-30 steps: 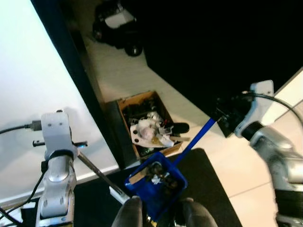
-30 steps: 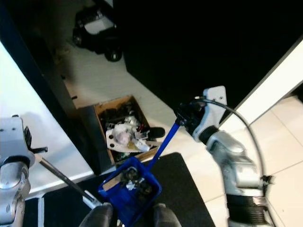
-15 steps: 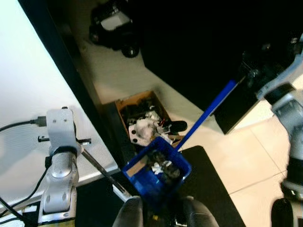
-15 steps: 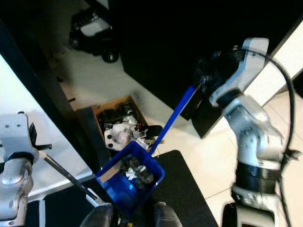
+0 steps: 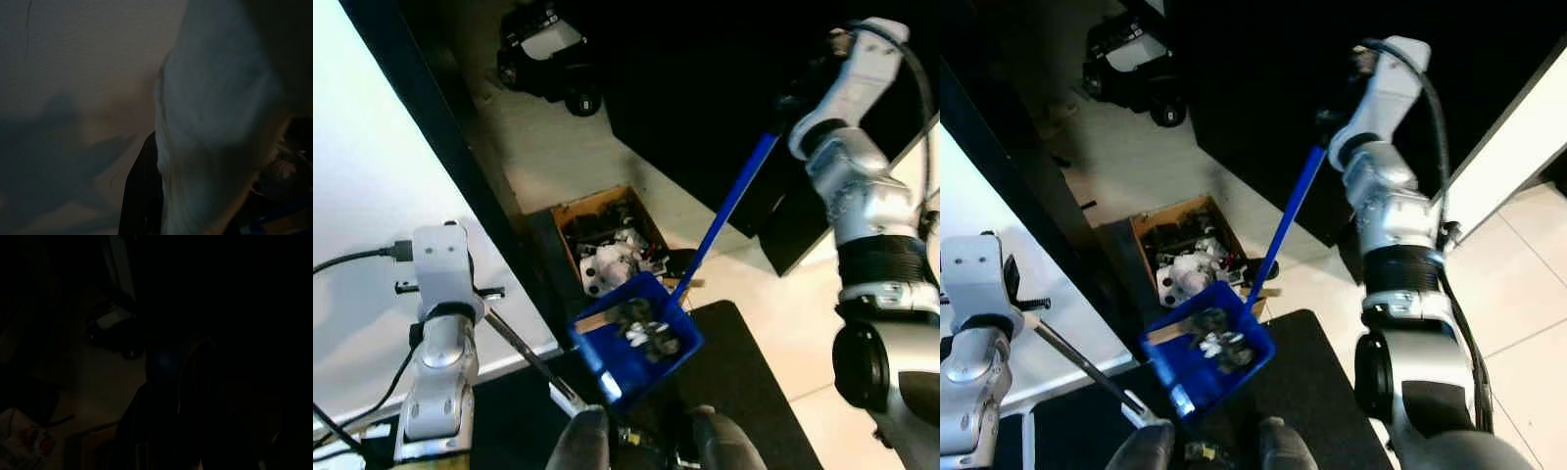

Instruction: Sweep floor

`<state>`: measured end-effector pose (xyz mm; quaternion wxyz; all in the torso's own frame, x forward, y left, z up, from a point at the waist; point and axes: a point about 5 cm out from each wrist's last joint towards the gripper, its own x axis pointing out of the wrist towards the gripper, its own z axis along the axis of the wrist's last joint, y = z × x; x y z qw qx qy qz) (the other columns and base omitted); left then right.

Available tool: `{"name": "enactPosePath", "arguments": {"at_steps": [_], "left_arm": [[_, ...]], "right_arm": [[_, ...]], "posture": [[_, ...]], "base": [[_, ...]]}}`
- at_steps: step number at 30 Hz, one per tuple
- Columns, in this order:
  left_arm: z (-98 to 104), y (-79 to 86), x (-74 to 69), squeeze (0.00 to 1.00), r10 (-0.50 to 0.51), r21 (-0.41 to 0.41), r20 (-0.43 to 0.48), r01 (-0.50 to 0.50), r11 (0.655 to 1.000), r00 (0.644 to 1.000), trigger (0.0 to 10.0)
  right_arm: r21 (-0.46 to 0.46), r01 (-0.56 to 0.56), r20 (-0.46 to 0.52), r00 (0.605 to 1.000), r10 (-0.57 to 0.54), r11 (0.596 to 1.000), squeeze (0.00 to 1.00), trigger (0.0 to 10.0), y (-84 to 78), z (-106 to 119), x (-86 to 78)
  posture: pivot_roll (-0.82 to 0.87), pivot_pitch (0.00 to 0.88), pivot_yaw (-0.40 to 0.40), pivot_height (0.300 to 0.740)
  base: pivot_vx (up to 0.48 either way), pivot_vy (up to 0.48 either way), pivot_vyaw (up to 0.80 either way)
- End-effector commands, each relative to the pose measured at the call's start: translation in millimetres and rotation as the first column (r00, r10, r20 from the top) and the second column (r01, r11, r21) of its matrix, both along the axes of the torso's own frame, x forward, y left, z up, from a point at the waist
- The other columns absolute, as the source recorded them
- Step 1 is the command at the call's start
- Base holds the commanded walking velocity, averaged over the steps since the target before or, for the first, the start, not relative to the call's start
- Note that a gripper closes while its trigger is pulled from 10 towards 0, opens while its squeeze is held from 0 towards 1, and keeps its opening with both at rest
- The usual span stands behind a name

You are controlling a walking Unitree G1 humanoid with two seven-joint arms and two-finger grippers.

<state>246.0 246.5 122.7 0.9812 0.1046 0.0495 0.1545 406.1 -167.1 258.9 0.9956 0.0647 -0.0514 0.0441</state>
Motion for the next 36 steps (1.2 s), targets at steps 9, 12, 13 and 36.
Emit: {"name": "enactPosePath", "arguments": {"at_steps": [9, 12, 13, 36], "left_arm": [[-3.8, -0.7, -14.2, 0.0, 0.035, -0.007, -0.009, -0.035, 0.999, 0.999, 10.0], [-4.0, -1.8, -16.0, 0.0, 0.041, -0.011, -0.008, -0.041, 0.999, 0.999, 10.0], [-4.3, -2.1, -17.2, 0.0, 0.044, -0.011, -0.008, -0.044, 0.999, 0.999, 10.0], [-6.3, -4.8, -35.5, 0.0, 0.096, -0.017, -0.005, -0.096, 0.995, 0.995, 10.0]], "right_arm": [[-0.027, 0.079, 0.084, 0.994, -0.076, 0.997, 0.0, 10.0, -3.3, 33.3, 17.4], [0.001, 0.107, 0.137, 0.985, -0.106, 0.994, 0.0, 10.0, -4.0, 47.9, 18.3], [-0.005, 0.118, 0.166, 0.979, -0.116, 0.993, 0.0, 10.0, -3.2, 54.4, 18.2], [-0.089, 0.049, 0.525, 0.851, 0.005, 0.995, 0.0, 10.0, 58.3, 117.9, 4.8]], "posture": [[0.21, 0.141, -0.072, 0.74], [0.22, 0.142, -0.078, 0.74], [0.23, 0.144, -0.084, 0.74], [0.3, 0.138, -0.146, 0.74]], "base": [[0.0, 0.0, 0.0], [0.0, 0.0, 0.0], [0.0, 0.0, 0.0], [0.0, 0.0, 0.0]]}}
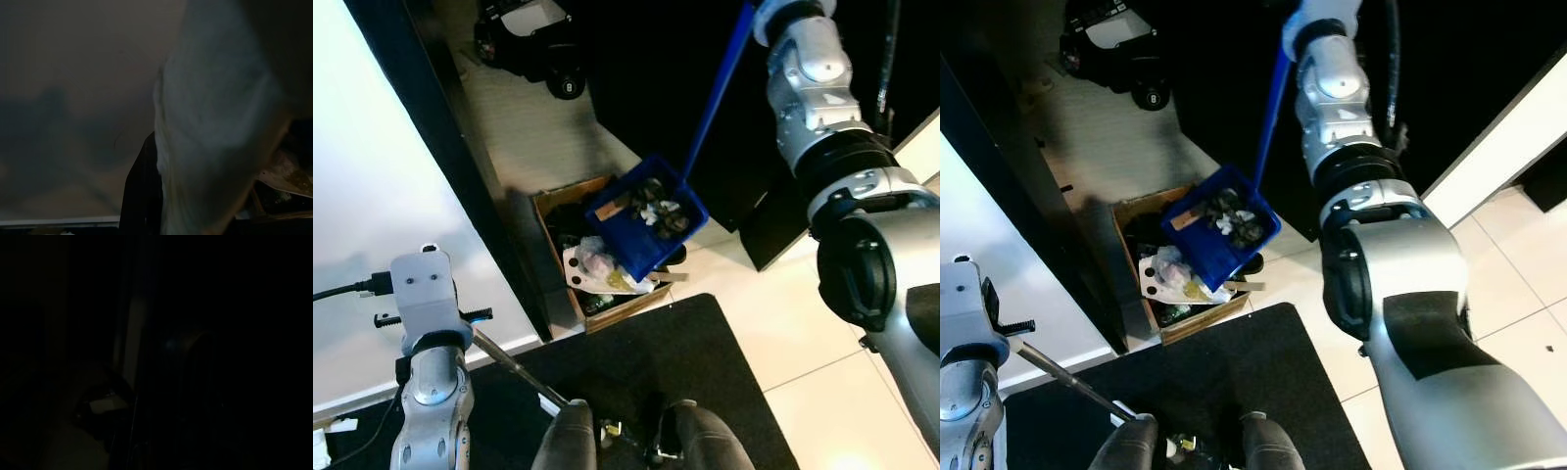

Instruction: Sweep floor

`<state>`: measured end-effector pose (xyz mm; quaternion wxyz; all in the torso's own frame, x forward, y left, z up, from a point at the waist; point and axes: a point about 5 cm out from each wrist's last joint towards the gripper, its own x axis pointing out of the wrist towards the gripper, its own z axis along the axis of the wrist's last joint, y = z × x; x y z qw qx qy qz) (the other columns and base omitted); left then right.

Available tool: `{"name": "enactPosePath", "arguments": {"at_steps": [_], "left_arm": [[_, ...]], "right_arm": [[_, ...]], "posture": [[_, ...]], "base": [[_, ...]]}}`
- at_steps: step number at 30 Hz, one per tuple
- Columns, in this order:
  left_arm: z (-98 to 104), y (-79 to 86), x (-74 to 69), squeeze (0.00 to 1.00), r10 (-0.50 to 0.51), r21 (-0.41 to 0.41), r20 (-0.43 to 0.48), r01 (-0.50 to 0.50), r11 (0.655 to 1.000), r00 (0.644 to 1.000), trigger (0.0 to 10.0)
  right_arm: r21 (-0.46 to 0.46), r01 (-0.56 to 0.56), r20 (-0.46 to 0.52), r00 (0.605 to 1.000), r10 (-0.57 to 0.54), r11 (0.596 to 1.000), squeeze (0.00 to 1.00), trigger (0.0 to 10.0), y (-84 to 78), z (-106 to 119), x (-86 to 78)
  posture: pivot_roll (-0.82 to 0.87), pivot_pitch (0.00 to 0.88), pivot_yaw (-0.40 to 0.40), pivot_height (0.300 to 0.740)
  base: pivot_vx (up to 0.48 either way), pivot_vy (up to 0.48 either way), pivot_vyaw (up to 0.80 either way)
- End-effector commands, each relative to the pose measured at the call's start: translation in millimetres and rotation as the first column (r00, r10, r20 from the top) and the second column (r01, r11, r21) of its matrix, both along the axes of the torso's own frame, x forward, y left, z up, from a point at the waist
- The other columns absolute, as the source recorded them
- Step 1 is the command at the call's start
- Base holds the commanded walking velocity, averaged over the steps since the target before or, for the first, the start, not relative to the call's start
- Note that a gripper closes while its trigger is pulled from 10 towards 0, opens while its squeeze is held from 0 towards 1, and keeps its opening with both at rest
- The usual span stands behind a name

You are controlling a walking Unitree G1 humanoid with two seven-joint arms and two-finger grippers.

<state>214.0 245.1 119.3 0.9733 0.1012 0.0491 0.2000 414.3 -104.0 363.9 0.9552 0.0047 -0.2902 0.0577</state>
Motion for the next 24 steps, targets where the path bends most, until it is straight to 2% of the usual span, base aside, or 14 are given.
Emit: {"name": "enactPosePath", "arguments": {"at_steps": [1, 4, 5, 6, 9, 11, 12, 14, 19, 24], "left_arm": [[-2.9, -3.4, -3.6, 0.0, 0.004, -0.018, -0.014, -0.004, 1.0, 1.0, 10.0], [-2.9, -3.7, -3.9, 0.0, 0.005, -0.018, -0.014, -0.005, 1.0, 1.0, 10.0], [-3.7, -5.9, -5.7, 0.0, 0.008, -0.023, -0.013, -0.008, 1.0, 1.0, 10.0], [-3.7, -5.9, -5.7, 0.0, 0.008, -0.023, -0.013, -0.008, 1.0, 1.0, 10.0], [-5.3, -10.4, -7.9, 0.0, 0.007, -0.031, -0.017, -0.007, 1.0, 1.0, 10.0], [-5.5, -11.6, -7.8, 0.0, 0.002, -0.031, -0.019, -0.003, 1.0, 1.0, 10.0], [-5.7, -13.1, -8.2, 0.0, -0.001, -0.031, -0.022, 0.0, 1.0, 1.0, 10.0], [-5.7, -13.1, -8.2, 0.0, -0.001, -0.031, -0.022, 0.0, 1.0, 1.0, 10.0], [-5.6, -13.9, -11.2, 0.0, 0.007, -0.032, -0.022, -0.008, 0.999, 1.0, 10.0], [-6.4, -15.3, -13.1, 0.0, 0.015, -0.036, -0.022, -0.016, 0.999, 1.0, 10.0]], "right_arm": [[-0.001, 0.014, 0.061, 0.998, -0.014, 1.0, 0.0, 10.0, -4.7, 12.9, -3.4], [-0.018, 0.009, 0.079, 0.997, -0.007, 1.0, 0.0, 10.0, -0.5, 14.7, -4.7], [-0.091, -0.017, 0.155, 0.987, 0.031, 0.996, 0.0, 10.0, 17.4, 21.5, -11.1], [-0.091, -0.017, 0.155, 0.987, 0.031, 0.996, 0.0, 10.0, 17.4, 21.5, -11.1], [-0.204, -0.071, 0.289, 0.948, 0.13, 0.976, 0.0, 10.0, 50.1, 29.8, -25.9], [-0.214, -0.082, 0.31, 0.939, 0.147, 0.973, 0.0, 10.0, 55.1, 29.9, -28.7], [-0.241, -0.095, 0.347, 0.921, 0.178, 0.966, 0.0, 10.0, 65.7, 28.6, -34.0], [-0.241, -0.095, 0.347, 0.921, 0.178, 0.966, 0.0, 10.0, 65.7, 28.6, -34.0], [-0.299, -0.143, 0.368, 0.895, 0.252, 0.943, 0.0, 10.0, 88.5, 21.8, -42.1], [-0.295, -0.145, 0.386, 0.886, 0.257, 0.945, 0.0, 10.0, 94.3, 21.8, -45.2]], "posture": [[0.3, 0.138, -0.146, 0.74], [0.31, 0.138, -0.148, 0.74], [0.32, 0.141, -0.159, 0.74], [0.32, 0.141, -0.159, 0.74], [0.33, 0.145, -0.16, 0.74], [0.33, 0.145, -0.159, 0.74], [0.34, 0.146, -0.159, 0.74], [0.34, 0.146, -0.159, 0.74], [0.35, 0.15, -0.17, 0.74], [0.35, 0.151, -0.176, 0.74]], "base": [[0.0, 0.0, 0.0], [0.0, 0.0, 0.0], [0.0, 0.0, 0.0], [0.0, 0.0, 0.0], [0.0, 0.0, 0.0], [0.0, 0.0, 0.0], [0.0, 0.0, 0.0], [0.0, 0.0, 0.0], [0.0, 0.0, 0.0], [0.0, 0.0, 0.0]]}}
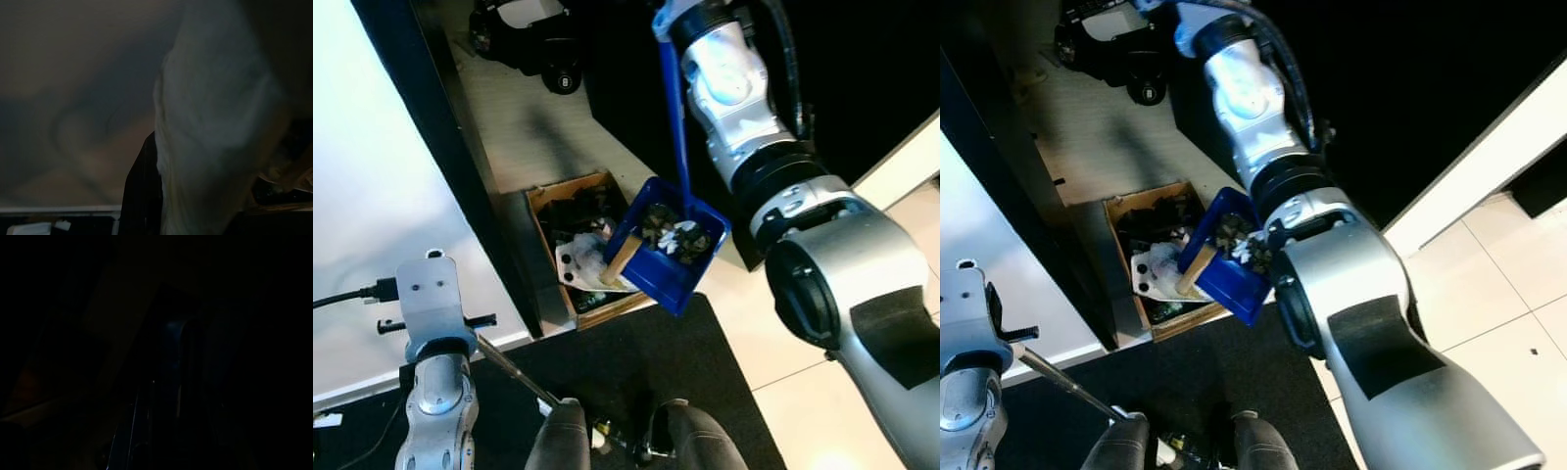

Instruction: Sweep floor

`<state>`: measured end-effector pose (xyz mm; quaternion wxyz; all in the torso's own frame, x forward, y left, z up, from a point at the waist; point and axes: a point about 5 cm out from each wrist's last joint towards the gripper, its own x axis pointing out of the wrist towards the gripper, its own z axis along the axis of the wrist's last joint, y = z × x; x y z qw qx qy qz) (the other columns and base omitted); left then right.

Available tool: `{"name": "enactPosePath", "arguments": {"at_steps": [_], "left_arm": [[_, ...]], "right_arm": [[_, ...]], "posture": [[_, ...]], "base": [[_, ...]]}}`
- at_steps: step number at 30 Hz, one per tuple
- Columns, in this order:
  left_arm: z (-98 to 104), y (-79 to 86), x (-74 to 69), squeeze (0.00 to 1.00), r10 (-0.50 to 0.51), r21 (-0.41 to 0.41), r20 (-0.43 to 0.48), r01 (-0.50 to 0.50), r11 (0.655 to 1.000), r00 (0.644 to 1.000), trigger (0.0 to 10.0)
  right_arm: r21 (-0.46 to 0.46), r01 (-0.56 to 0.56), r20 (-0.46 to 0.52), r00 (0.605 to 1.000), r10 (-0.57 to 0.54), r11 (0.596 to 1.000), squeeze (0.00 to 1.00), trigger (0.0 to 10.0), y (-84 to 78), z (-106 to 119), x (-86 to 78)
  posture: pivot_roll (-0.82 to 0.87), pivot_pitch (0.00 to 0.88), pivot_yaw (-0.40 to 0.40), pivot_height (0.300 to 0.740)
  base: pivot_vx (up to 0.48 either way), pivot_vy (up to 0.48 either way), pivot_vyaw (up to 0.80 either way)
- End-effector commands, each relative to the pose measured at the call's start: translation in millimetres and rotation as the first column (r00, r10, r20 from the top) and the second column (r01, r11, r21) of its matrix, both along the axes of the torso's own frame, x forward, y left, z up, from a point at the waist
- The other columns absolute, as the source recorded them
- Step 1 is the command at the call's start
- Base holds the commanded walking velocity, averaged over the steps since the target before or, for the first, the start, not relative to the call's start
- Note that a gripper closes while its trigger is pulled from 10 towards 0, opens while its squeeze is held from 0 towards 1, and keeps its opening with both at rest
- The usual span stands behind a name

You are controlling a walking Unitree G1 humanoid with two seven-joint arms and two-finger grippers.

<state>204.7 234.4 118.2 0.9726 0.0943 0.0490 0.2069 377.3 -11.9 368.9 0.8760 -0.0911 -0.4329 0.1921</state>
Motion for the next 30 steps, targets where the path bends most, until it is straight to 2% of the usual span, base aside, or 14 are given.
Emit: {"name": "enactPosePath", "arguments": {"at_steps": [1, 6, 8, 12, 18, 30], "left_arm": [[-5.4, -5.1, -3.9, 0.0, 0.001, -0.025, -0.026, -0.001, 1.0, 1.0, 10.0], [-5.4, -6.1, -4.3, 0.0, 0.0, -0.026, -0.026, -0.001, 1.0, 1.0, 10.0], [-5.0, -6.5, -4.6, 0.0, -0.001, -0.026, -0.025, 0.0, 1.0, 1.0, 10.0], [-4.7, -6.1, -5.2, 0.0, -0.002, -0.024, -0.027, 0.001, 1.0, 1.0, 10.0], [-4.3, -6.6, -5.1, 0.0, -0.006, -0.023, -0.028, 0.005, 1.0, 1.0, 10.0], [-5.1, -6.6, -8.1, 0.0, -0.001, -0.023, -0.034, 0.001, 1.0, 0.999, 10.0]], "right_arm": [[-0.003, -0.004, 0.105, 0.995, 0.005, 1.0, 0.0, 10.0, 2.1, 17.5, -8.4], [0.019, 0.043, 0.109, 0.993, -0.044, 0.999, 0.0, 10.0, -1.3, 19.9, -6.9], [0.029, 0.105, 0.125, 0.986, -0.108, 0.994, 0.0, 10.0, -7.4, 22.2, -5.0], [0.008, 0.155, 0.155, 0.976, -0.154, 0.988, 0.0, 10.0, -11.1, 22.3, -4.1], [-0.027, 0.172, 0.205, 0.965, -0.163, 0.985, 0.0, 10.0, -5.9, 19.8, -7.2], [-0.024, 0.211, 0.206, 0.958, -0.202, 0.977, 0.0, 10.0, -5.1, 16.8, -5.8]], "posture": [[0.35, 0.151, -0.176, 0.74], [0.36, 0.15, -0.175, 0.74], [0.36, 0.153, -0.171, 0.74], [0.36, 0.154, -0.167, 0.74], [0.36, 0.156, -0.166, 0.74], [0.36, 0.162, -0.167, 0.74]], "base": [[0.0, 0.0, 0.0], [0.0, 0.0, 0.0], [0.0, 0.0, 0.0], [0.0, 0.0, 0.0], [0.0, 0.0, 0.0], [0.0, 0.0, 0.0]]}}
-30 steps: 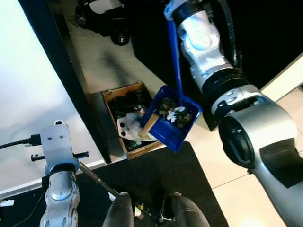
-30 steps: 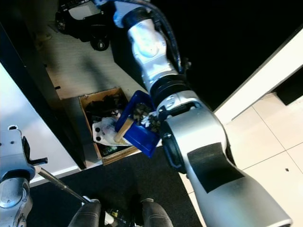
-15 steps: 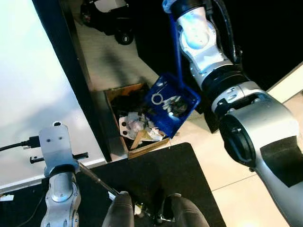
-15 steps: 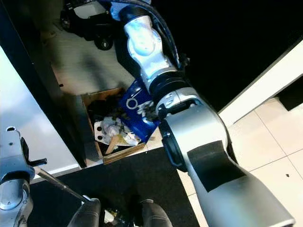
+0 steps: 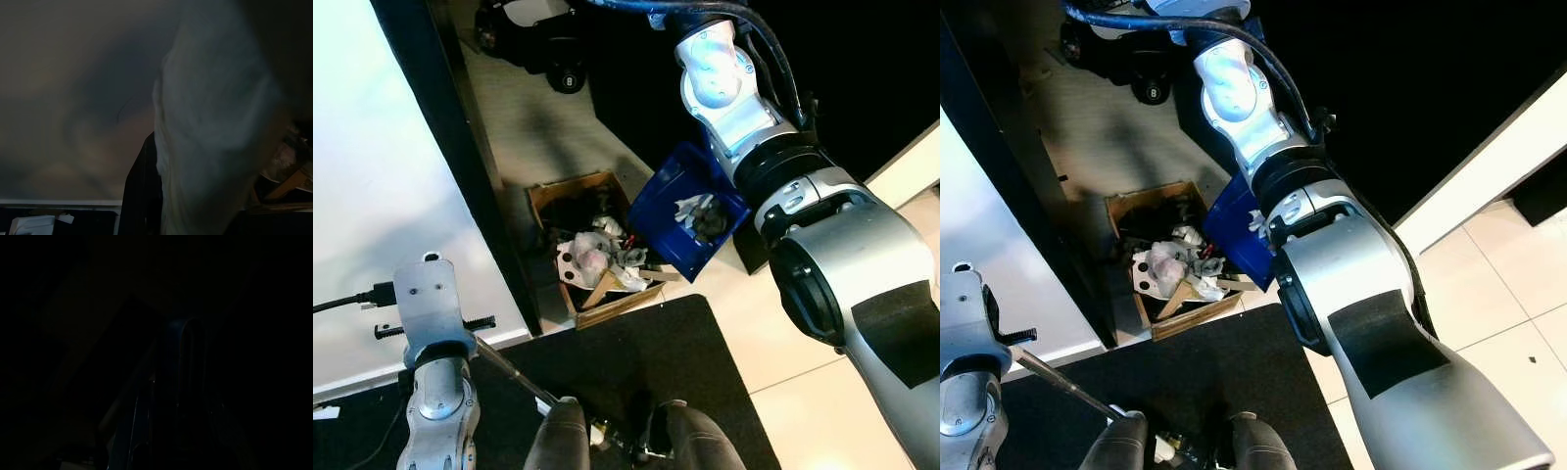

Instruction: Sweep floor

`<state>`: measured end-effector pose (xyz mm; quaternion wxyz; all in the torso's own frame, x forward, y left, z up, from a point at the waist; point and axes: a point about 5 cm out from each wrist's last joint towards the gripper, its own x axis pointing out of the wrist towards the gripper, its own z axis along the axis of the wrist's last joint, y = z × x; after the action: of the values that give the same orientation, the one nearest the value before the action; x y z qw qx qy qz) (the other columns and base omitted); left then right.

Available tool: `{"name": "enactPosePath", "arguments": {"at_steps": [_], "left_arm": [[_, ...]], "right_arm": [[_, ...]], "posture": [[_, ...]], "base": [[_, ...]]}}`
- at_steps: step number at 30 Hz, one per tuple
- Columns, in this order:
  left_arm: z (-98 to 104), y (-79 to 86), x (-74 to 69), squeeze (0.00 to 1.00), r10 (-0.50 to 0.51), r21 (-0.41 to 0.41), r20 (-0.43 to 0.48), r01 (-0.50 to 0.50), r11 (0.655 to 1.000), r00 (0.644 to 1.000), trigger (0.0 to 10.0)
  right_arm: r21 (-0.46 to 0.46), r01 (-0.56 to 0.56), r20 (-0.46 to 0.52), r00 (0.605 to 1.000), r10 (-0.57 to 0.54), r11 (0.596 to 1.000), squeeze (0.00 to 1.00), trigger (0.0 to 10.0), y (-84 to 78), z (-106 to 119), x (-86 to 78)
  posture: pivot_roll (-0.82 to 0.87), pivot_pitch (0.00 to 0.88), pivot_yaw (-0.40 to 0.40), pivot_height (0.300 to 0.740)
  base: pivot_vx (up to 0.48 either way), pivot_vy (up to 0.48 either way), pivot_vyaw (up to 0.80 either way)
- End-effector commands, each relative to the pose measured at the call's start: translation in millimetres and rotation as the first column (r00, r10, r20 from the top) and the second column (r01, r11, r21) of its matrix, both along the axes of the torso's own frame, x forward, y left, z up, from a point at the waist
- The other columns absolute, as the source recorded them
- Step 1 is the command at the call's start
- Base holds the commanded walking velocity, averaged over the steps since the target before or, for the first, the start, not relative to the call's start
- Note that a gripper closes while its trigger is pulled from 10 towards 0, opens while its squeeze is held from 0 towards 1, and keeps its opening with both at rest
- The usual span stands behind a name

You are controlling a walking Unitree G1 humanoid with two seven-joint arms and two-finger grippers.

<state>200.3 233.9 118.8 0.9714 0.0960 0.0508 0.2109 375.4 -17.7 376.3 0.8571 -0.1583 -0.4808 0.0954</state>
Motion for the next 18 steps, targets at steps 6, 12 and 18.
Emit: {"name": "enactPosePath", "arguments": {"at_steps": [6, 12, 18], "left_arm": [[-5.0, -6.6, -2.9, 0.0, -0.013, -0.026, -0.029, 0.012, 1.0, 0.999, 10.0], [-4.9, -7.2, -3.5, 0.0, -0.009, -0.027, -0.029, 0.008, 1.0, 1.0, 10.0], [-6.1, -7.2, -5.3, 0.0, -0.007, -0.029, -0.034, 0.006, 1.0, 0.999, 10.0]], "right_arm": [[-0.058, 0.015, 0.091, 0.996, -0.01, 0.998, 0.0, 10.0, 4.1, 11.4, -6.2], [-0.006, 0.018, 0.044, 0.999, -0.017, 1.0, 0.0, 10.0, 0.6, 13.6, -2.9], [-0.003, 0.061, 0.069, 0.996, -0.06, 0.998, 0.0, 10.0, -3.5, 15.8, -2.3]], "posture": [[0.36, 0.162, -0.166, 0.74], [0.37, 0.164, -0.172, 0.74], [0.37, 0.162, -0.17, 0.74]], "base": [[0.0, 0.0, 0.0], [0.0, 0.0, 0.0], [0.0, 0.0, 0.0]]}}
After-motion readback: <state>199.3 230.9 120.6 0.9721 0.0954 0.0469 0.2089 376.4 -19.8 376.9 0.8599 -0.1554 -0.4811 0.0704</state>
